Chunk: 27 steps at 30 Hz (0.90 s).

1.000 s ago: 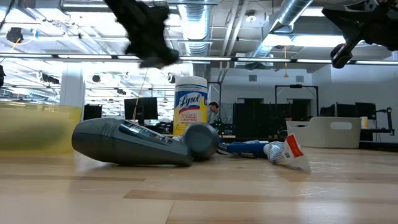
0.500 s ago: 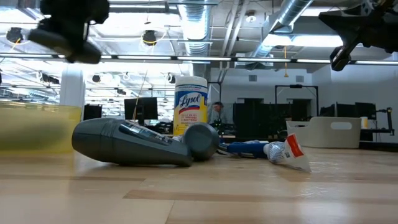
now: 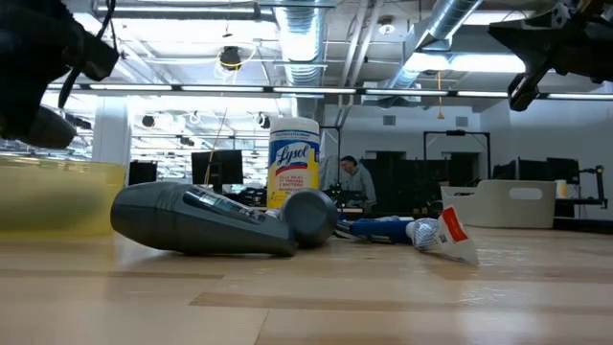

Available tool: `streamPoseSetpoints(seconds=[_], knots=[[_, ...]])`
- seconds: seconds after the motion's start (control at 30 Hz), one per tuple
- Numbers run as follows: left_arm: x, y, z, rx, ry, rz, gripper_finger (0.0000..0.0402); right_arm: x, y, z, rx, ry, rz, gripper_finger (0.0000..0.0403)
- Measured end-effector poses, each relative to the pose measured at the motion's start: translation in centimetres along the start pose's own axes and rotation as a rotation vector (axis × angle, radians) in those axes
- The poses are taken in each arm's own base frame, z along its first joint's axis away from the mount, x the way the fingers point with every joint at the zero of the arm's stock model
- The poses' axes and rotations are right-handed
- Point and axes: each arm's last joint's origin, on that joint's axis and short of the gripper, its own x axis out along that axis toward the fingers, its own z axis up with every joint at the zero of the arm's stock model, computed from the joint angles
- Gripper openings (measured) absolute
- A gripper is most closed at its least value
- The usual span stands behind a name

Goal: Pick & Place Travel size toiletries
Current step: Put the black deodorant into the yellow bin

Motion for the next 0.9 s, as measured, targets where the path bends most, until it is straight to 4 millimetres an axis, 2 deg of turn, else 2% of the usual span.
streamPoseSetpoints(seconds=[0.3, 0.7, 0.9], knots=[[2.2, 0.0, -0.1, 0.021, 0.016, 0.084, 0.0203, 0.0, 0.0, 0.0, -0.001, -0.002, -0.004, 0.0], [3.7, -1.1, 0.1, 0.119, 0.036, 0.157, 0.021, 0.0, 0.0, 0.0, -0.001, -0.002, -0.004, 0.0], [3.8, -1.2, 0.1, 0.121, 0.036, 0.158, 0.022, 0.0, 0.0, 0.0, -0.001, -0.002, -0.004, 0.0]])
